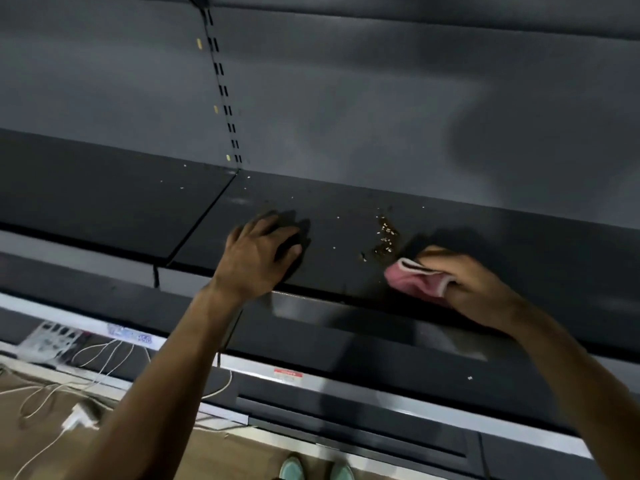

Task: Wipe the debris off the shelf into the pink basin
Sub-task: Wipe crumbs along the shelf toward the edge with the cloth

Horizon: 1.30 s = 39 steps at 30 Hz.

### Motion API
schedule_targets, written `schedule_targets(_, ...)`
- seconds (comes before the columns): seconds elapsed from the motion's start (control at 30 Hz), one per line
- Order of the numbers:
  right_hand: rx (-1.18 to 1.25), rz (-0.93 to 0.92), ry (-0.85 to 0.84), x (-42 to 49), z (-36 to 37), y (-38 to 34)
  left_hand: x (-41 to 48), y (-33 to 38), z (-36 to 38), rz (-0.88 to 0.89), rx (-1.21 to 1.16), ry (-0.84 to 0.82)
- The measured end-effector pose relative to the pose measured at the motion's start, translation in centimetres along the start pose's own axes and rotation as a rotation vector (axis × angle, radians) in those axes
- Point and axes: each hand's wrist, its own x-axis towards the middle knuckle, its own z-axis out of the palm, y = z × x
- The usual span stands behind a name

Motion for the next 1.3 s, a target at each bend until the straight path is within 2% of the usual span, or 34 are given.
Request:
schedule_targets(0.13, 0.005, -0.014, -0.241, -0.7, -1.2, 0.2, -0.3, 0.1, 0.1, -0.073, -0.007, 0.002)
schedule_targets(0.2, 0.01, -0.076, -0.291, -0.2, 0.1, -0.6, -0.3, 0.4, 0.1, -0.087, 0.011, 0.008)
schedule_targets(0.47, -0.12, -0.185, -0.212, 4.4, 5.3, -3.1, -0.3, 0.5, -0.1, -0.11, 0.024, 0.01)
schedule_targets(0.57, -0.131, -0.125, -0.112, 6.2, 6.2, -2.9, -0.6, 0.3, -0.2, -0.083, 0.011, 0.023)
schedule_targets(0.67, 0.004, -0.005, -0.062, 6.9, 5.1, -2.1, -0.9, 0.2, -0.5, -0.069, 0.0, 0.041)
schedule_targets(0.73, 0.079, 0.006, -0.065, 6.3, 3.1, -1.7, -0.8, 0.1, -0.4, -0.078, 0.003, 0.046)
schedule_targets(0.83, 0.059, -0.029, -0.225, 5.0, 0.8, -1.1, -0.5, 0.1, 0.0, -0.113, 0.011, 0.063)
schedule_targets(0.97, 0.049, -0.099, -0.386, 4.2, 2.6, -1.8, -0.4, 0.2, 0.2, -0.13, 0.009, 0.088)
schedule_targets(1.13, -0.043, -0.162, -0.294, 6.3, 6.0, -4.6, -0.4, 0.3, 0.3, -0.157, 0.039, 0.101)
schedule_targets(1.3, -0.153, -0.196, -0.118, 9.2, 8.0, -6.0, -0.6, 0.0, -0.3, -0.158, 0.01, 0.094)
